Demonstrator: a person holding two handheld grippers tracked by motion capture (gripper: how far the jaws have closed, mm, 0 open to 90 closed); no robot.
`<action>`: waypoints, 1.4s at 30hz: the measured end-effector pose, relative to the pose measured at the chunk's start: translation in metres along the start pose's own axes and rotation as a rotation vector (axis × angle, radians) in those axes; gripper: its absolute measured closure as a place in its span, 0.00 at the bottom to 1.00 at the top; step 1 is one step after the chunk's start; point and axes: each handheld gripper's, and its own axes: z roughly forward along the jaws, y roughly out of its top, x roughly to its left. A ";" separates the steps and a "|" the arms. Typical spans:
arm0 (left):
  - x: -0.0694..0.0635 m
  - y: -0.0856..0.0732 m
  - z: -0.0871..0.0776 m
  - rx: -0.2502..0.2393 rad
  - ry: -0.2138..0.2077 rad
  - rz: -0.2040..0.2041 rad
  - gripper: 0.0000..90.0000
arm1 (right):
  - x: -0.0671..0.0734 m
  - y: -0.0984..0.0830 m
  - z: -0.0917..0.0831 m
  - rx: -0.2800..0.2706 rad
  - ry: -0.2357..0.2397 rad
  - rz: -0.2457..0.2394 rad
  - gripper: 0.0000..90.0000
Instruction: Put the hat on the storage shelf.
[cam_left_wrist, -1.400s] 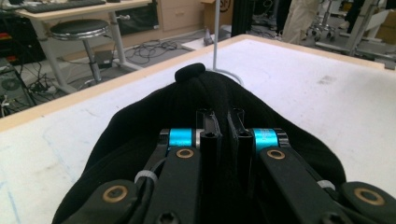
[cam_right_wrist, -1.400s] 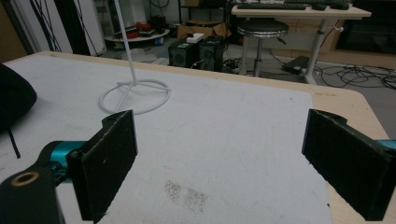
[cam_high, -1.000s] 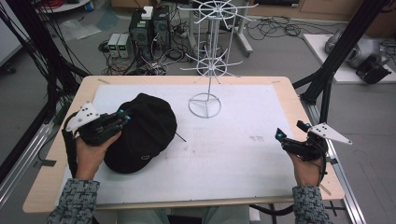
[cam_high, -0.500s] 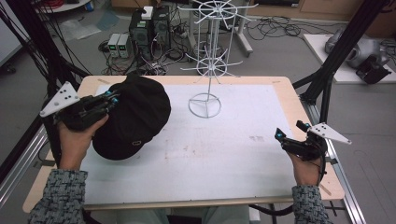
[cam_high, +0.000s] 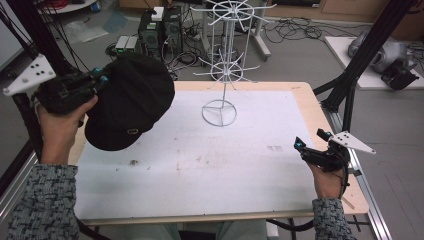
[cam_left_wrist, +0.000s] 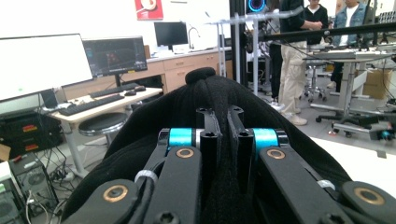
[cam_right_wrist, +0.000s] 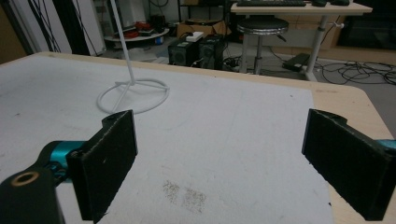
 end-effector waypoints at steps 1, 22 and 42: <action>0.004 0.009 0.001 -0.014 0.000 0.005 0.95 | 0.000 -0.001 0.000 0.000 0.001 0.001 0.10; 0.035 0.076 0.023 -0.167 -0.047 0.006 0.95 | -0.001 -0.006 0.004 0.014 0.003 0.003 0.10; 0.039 0.109 0.056 -0.252 -0.101 0.003 0.95 | -0.002 -0.010 0.005 0.035 0.003 0.012 0.10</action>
